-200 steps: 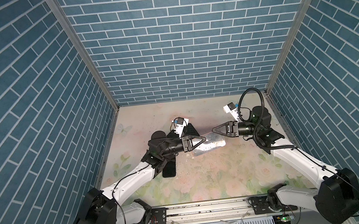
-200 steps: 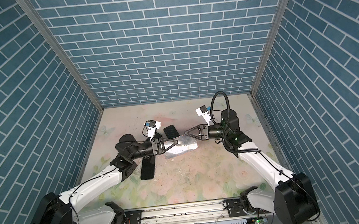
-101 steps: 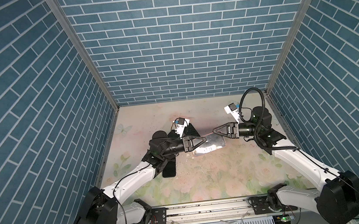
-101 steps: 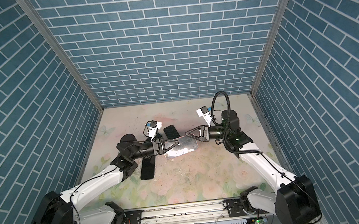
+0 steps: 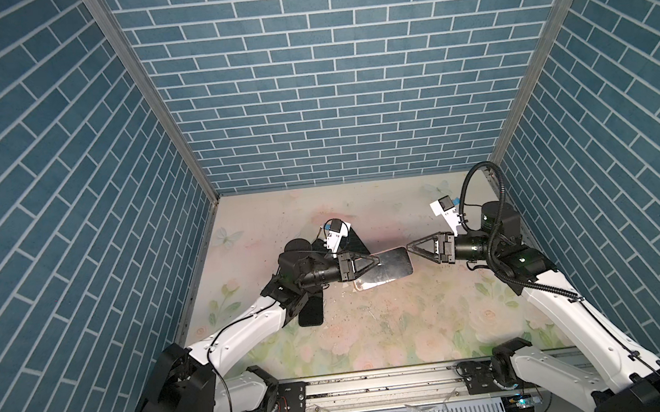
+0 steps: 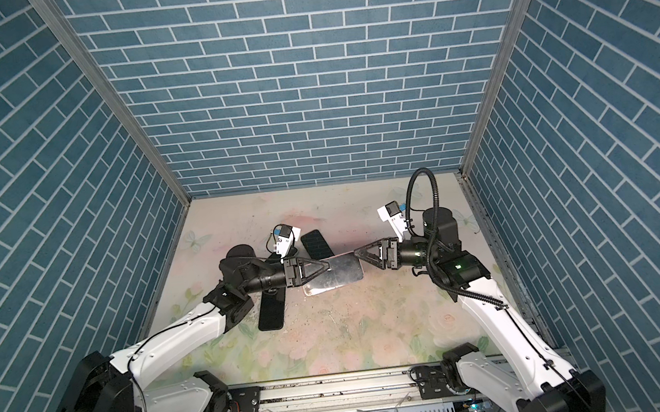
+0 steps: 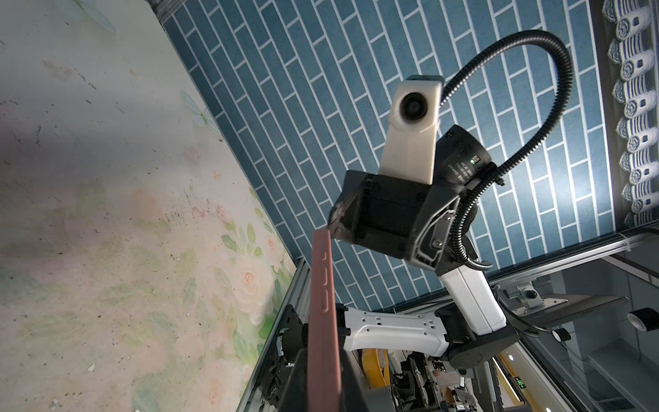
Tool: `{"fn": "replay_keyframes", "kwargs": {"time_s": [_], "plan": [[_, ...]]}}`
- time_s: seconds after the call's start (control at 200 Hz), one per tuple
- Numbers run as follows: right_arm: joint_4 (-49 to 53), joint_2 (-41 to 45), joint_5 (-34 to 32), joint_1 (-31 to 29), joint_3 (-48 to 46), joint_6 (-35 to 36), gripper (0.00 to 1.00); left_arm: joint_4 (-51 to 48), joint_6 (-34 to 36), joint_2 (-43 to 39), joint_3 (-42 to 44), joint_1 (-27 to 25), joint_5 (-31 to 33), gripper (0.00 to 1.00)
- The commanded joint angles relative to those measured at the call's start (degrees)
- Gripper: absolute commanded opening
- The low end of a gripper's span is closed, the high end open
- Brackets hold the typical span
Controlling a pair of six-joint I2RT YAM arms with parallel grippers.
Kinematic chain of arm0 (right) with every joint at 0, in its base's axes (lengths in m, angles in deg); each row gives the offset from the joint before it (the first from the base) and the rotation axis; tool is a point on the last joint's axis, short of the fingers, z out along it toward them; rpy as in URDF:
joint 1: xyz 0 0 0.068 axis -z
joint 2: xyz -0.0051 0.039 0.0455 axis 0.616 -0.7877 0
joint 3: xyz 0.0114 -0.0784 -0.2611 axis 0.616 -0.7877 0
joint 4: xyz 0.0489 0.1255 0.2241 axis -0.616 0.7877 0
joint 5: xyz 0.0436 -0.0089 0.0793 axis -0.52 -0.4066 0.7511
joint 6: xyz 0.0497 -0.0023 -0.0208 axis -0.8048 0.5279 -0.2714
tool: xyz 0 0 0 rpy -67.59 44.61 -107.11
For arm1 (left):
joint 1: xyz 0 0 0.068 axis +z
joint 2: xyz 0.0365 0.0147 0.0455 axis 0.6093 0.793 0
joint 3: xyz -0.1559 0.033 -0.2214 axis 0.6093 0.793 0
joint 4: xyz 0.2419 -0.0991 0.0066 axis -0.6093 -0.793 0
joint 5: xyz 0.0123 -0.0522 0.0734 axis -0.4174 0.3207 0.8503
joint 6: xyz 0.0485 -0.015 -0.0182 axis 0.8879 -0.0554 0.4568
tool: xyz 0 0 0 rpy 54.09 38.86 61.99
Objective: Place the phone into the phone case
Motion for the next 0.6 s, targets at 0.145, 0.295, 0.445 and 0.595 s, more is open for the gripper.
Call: {"fn": "replay_keyframes", "kwargs": {"time_s": [0.145, 0.295, 0.445, 0.595], "plan": [[0.08, -3.17, 3.09, -0.50, -3.79, 1.36, 0.55, 1.26, 1.08, -2.41, -2.38, -0.13, -0.17, 0.00], [-7.25, -3.47, 5.56, -2.07, -5.72, -2.67, 0.43, 0.44, 0.91, -2.55, -2.37, -0.18, 0.38, 0.00], [-10.18, -3.81, 5.98, -3.37, -6.68, -4.19, 0.34, 0.05, 0.43, -2.13, -2.88, -0.37, 0.34, 0.00], [-12.13, -4.59, 6.29, -4.90, -6.74, -5.06, 0.27, -0.35, 0.01, -1.53, -3.34, -0.57, 0.18, 0.00]]}}
